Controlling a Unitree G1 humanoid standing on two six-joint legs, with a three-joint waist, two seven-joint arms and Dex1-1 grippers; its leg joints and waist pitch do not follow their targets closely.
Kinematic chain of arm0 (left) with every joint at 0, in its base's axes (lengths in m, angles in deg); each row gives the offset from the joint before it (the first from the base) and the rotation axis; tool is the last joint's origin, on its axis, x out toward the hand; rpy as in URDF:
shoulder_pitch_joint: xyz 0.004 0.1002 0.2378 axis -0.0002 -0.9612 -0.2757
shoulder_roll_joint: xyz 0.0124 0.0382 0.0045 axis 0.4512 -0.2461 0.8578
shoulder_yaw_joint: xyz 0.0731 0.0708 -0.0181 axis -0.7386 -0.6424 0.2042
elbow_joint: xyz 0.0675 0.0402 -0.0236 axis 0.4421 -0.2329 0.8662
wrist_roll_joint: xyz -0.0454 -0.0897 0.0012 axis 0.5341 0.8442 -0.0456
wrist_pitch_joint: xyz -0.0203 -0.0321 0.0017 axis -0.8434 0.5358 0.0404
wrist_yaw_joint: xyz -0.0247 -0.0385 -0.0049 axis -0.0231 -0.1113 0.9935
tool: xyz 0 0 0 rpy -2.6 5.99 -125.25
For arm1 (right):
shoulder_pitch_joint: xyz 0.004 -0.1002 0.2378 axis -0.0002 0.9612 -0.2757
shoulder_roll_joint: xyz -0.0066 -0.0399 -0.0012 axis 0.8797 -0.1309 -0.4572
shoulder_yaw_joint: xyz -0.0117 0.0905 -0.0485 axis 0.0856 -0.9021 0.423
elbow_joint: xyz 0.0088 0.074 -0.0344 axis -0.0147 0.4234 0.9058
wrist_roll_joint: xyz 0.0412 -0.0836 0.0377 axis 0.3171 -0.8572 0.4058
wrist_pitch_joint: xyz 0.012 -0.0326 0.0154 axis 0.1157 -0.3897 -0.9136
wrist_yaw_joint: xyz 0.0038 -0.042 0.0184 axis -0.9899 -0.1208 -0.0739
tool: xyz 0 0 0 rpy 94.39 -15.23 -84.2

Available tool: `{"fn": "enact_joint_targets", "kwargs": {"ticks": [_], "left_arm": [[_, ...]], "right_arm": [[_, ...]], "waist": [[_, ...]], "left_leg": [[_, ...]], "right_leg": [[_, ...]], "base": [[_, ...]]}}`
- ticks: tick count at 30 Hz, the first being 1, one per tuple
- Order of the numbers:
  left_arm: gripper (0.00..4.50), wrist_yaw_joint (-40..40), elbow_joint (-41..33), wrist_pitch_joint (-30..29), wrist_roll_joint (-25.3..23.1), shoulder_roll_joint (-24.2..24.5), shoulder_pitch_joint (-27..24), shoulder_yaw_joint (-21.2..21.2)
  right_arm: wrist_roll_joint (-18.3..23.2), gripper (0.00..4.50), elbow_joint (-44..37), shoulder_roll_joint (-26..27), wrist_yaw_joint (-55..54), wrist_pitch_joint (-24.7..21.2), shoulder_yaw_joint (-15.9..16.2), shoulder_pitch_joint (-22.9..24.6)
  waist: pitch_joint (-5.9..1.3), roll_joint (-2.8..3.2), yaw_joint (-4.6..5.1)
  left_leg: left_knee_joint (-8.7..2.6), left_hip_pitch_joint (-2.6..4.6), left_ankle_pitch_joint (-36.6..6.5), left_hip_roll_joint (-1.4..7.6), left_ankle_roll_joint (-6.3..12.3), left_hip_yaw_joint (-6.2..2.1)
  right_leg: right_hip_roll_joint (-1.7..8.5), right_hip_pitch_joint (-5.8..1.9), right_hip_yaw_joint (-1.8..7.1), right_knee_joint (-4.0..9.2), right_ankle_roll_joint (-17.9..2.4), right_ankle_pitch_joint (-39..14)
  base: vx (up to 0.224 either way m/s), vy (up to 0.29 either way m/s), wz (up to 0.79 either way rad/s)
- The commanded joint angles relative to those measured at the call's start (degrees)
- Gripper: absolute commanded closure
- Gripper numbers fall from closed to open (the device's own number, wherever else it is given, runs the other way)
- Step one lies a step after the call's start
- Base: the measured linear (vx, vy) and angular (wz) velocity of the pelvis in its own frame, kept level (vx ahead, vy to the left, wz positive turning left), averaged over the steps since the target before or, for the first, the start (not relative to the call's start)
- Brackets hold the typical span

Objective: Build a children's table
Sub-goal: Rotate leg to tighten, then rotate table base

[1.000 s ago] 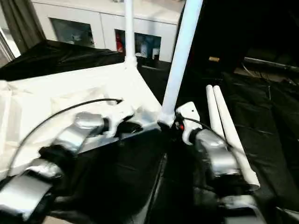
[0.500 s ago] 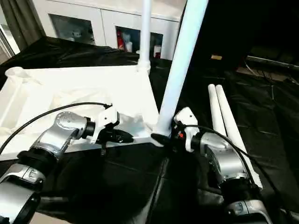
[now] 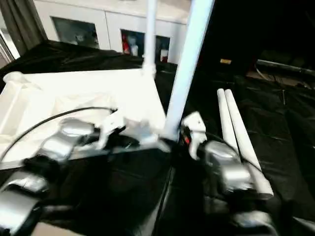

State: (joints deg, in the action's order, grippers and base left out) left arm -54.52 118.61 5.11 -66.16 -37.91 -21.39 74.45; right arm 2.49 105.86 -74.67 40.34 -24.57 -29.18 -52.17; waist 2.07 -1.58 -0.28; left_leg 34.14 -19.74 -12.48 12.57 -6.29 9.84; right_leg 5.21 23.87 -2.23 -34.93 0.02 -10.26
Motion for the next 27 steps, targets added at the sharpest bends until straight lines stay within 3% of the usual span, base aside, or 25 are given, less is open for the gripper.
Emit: {"fn": "enact_joint_targets", "kwargs": {"ticks": [1,5,7,10,12,14,16,17,18,20,22,23,25,27], "left_arm": [[4.50,9.04,3.77,-1.73,-1.31,-2.46,1.33,1.07],[4.50,14.64,6.10,-2.17,-1.19,-10.16,3.71,0.54],[4.50,14.12,5.52,-0.99,-1.21,-12.62,3.50,-0.41],[4.50,13.15,5.06,-0.28,-1.19,-13.11,3.09,-0.86],[4.50,13.02,6.02,0.91,-1.41,-13.51,3.25,-1.01],[4.50,12.72,6.76,1.90,-1.68,-13.69,3.28,-1.17],[4.50,12.44,7.39,3.23,-1.95,-13.44,3.42,-1.19],[4.50,12.44,7.39,3.23,-1.95,-13.44,3.42,-1.19],[4.50,12.42,7.59,3.84,-2.03,-13.24,3.52,-1.15],[4.50,14.11,7.58,7.44,-1.54,-12.93,4.02,0.51],[4.50,16.68,7.63,8.61,-1.24,-13.19,4.21,1.79],[4.22,16.68,7.63,8.61,-1.24,-13.19,4.21,1.79],[3.95,18.65,7.71,9.38,-0.41,-12.83,4.94,3.55],[3.93,19.99,7.13,9.73,0.53,-12.17,5.32,5.34]], "right_arm": [[-0.56,1.76,3.08,2.51,-8.64,-1.98,-1.75,-0.49],[-0.77,1.76,5.47,8.82,-18.55,-2.63,-2.71,-2.70],[-1.55,1.76,5.78,10.12,-20.21,-2.72,-1.97,-3.10],[-2.15,1.76,6.02,10.30,-21.41,-2.12,-1.90,-3.21],[-2.76,1.06,6.70,10.73,-22.43,-1.18,-2.22,-3.59],[-2.92,1.04,7.12,11.01,-22.49,-0.31,-2.37,-3.85],[-3.00,0.72,6.93,10.96,-22.59,0.96,-2.72,-4.07],[-3.00,0.72,6.93,10.96,-22.59,0.96,-2.72,-4.07],[-3.08,0.72,6.64,10.82,-22.80,1.55,-2.96,-4.13],[-2.99,0.72,2.45,9.08,-23.83,2.51,-4.04,-2.81],[-3.21,0.72,-0.58,8.10,-24.57,2.63,-4.38,-1.03],[-3.21,0.65,-0.58,8.10,-24.57,2.63,-4.38,-1.03],[-2.34,0.63,-5.54,7.78,-25.33,1.57,-6.02,1.87],[-1.82,0.63,-9.41,7.62,-25.61,0.82,-6.85,4.18]], "waist": [[-2.67,-0.32,-0.28],[-2.83,-0.29,-0.48],[-2.93,-0.12,-0.78],[-3.05,-0.20,-0.98],[-2.98,-0.13,-1.11],[-2.84,-0.12,-1.12],[-2.77,-0.08,-1.14],[-2.81,-0.56,-1.18],[-2.78,-0.40,-1.25],[-2.89,-0.78,-1.46],[-3.00,-0.73,-1.86],[-3.10,-0.95,-1.91],[-3.31,-0.93,-2.37],[-3.36,-0.93,-2.28]], "left_leg": [[-4.35,-0.04,-11.13,-0.20,1.18,0.83],[-4.35,-0.10,-10.12,-0.30,1.17,0.90],[-4.30,-0.28,-8.49,-0.28,1.74,0.84],[-4.23,-0.49,-7.30,-0.38,2.65,0.83],[-4.32,-0.46,-7.68,-0.37,2.81,0.84],[-4.49,-0.45,-10.02,-0.42,2.35,0.82],[-4.61,-0.46,-11.07,-0.34,2.15,0.73],[-4.59,-0.50,-11.13,-0.34,2.24,0.75],[-4.64,-0.49,-11.21,-0.32,2.21,0.71],[-4.59,-0.59,-10.29,-0.32,2.60,0.70],[-4.36,-0.36,-7.93,-0.21,3.24,0.85],[-4.25,-0.32,-7.06,-0.23,3.53,0.95],[-3.92,-0.63,-2.17,-0.35,5.62,0.96],[-3.90,-0.74,-1.59,-0.35,6.21,0.85]], "right_leg": [[1.66,-2.90,1.52,4.83,-11.98,-16.76],[1.44,-2.73,1.64,4.74,-11.48,-13.89],[1.45,-3.08,1.62,4.45,-11.80,-10.76],[1.41,-3.38,1.53,4.13,-12.17,-7.38],[1.47,-3.30,1.53,4.25,-12.17,-7.88],[1.48,-3.22,1.49,4.63,-11.45,-11.33],[1.57,-3.16,1.51,4.80,-10.65,-13.35],[1.59,-3.16,1.49,4.91,-10.34,-13.82],[1.64,-3.07,1.53,4.88,-10.11,-14.26],[1.67,-3.15,1.57,4.80,-9.55,-13.80],[1.60,-2.99,1.64,4.41,-10.42,-9.53],[1.53,-3.06,1.68,4.20,-10.91,-7.57],[1.49,-3.54,1.66,3.15,-12.64,1.67],[1.56,-3.68,1.56,3.02,-13.12,3.11]], "base": [[0.000,0.000,0.00],[0.000,0.000,0.00],[0.000,0.000,0.00],[0.000,0.000,0.00],[0.000,0.000,0.00],[0.000,0.000,0.00],[0.000,0.000,0.00],[0.000,0.000,0.00],[0.000,0.000,0.00],[0.000,0.000,0.00],[0.000,0.000,0.00],[0.000,0.000,0.00],[0.000,0.000,0.00],[0.000,0.000,0.00]]}}
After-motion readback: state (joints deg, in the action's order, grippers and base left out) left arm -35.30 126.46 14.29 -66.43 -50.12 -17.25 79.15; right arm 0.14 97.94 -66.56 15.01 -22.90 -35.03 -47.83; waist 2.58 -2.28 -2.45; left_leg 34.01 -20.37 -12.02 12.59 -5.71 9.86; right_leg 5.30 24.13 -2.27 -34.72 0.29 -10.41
